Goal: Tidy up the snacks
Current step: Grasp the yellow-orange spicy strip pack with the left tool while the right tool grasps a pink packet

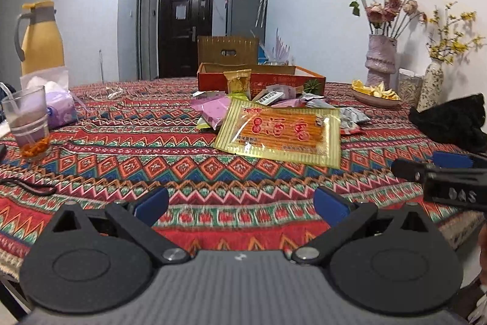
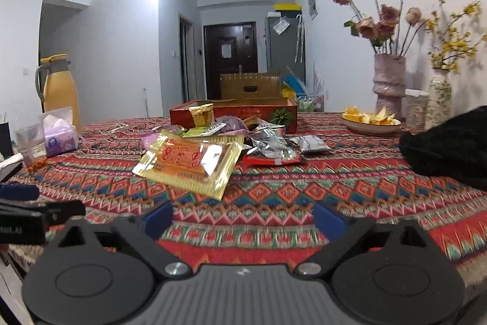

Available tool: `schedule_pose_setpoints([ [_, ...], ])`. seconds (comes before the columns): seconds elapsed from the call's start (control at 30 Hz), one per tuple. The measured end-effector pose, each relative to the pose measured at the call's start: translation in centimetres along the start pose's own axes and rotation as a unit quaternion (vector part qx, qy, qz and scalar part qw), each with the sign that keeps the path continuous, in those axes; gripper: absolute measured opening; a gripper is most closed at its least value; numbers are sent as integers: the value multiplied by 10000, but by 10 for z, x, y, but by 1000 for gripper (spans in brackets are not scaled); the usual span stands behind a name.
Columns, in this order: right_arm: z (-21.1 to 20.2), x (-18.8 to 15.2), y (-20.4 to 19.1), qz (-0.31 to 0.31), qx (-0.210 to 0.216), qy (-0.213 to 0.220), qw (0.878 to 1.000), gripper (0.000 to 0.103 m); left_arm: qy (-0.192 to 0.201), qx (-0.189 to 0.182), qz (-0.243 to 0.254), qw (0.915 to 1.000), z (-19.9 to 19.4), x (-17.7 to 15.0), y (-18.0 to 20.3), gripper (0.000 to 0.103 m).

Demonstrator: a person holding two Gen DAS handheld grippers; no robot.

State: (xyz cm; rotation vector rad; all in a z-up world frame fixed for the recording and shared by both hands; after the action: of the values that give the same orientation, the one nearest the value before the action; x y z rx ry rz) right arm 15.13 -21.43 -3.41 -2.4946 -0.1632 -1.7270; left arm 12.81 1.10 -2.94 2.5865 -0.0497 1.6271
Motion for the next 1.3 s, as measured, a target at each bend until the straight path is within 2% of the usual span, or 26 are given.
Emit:
schedule_pose_setpoints([
  [0.07,20,13,5,-19,-32,-125,9999,57,-97,-38,-163,9998,14,9,-4,103],
  [0.13,44,26,10,71,94,-300,9995,49,-188,-97,-377,9991,31,19,-8,103],
  [0.33,111,52,10,567,850,-601,9929,47,-474,-306,-937,9940,80,43,-18,103],
  [0.4,132,50,9,707,833,-821,9906,46,-533,-313,-981,9933,90,47,-19,103],
  [0.43,140,48,9,797,910,-864,9889,39,-560,-308,-985,9931,95,49,-19,103],
  [0.47,145,46,8,888,1007,-929,9866,22,-582,-295,-979,9931,98,49,-19,103],
  [0.53,144,41,6,1080,1291,-1020,9804,2,-640,-283,-966,9929,101,50,-21,103],
  [0.63,113,28,-12,955,1658,-1176,9745,3,-703,-323,-1119,9907,102,52,-29,103],
  [0.73,76,9,-29,799,2188,-1378,9627,22,-892,-325,-1357,9862,110,49,-32,103],
  [0.8,56,6,-30,643,2431,-1317,9589,26,-1154,-256,-1292,9846,118,43,-24,103],
  [0.87,46,10,-18,603,2196,-1186,9665,27,-1289,-89,-1036,9862,126,39,-12,103],
  [0.93,47,16,3,716,1747,-1094,9759,31,-1375,218,-801,9870,139,37,-2,103],
  [0.97,48,18,15,797,1542,-1016,9796,36,-1350,372,-776,9871,144,39,1,103],
  [1.07,57,21,39,800,1049,-871,9874,39,-1291,550,-879,9862,160,48,9,103],
  [1.13,61,20,50,863,945,-857,9881,40,-1327,677,-704,9863,171,49,16,103],
  [1.3,65,15,53,810,1062,-855,9873,44,-1359,1055,-889,9811,181,54,19,103],
])
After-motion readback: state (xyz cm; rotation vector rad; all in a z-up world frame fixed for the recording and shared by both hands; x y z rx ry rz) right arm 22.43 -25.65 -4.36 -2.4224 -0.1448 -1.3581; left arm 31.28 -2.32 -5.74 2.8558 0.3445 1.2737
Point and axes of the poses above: each gripper's, at about its wrist camera, not at the fingertips, and z roughly the way its jaws point, y to its right, x to its top, the point moved 5 cm from there along z, roughly the way its jaws point, and after that the axes turned 3 degrees about -x, right-handed, at the moved point
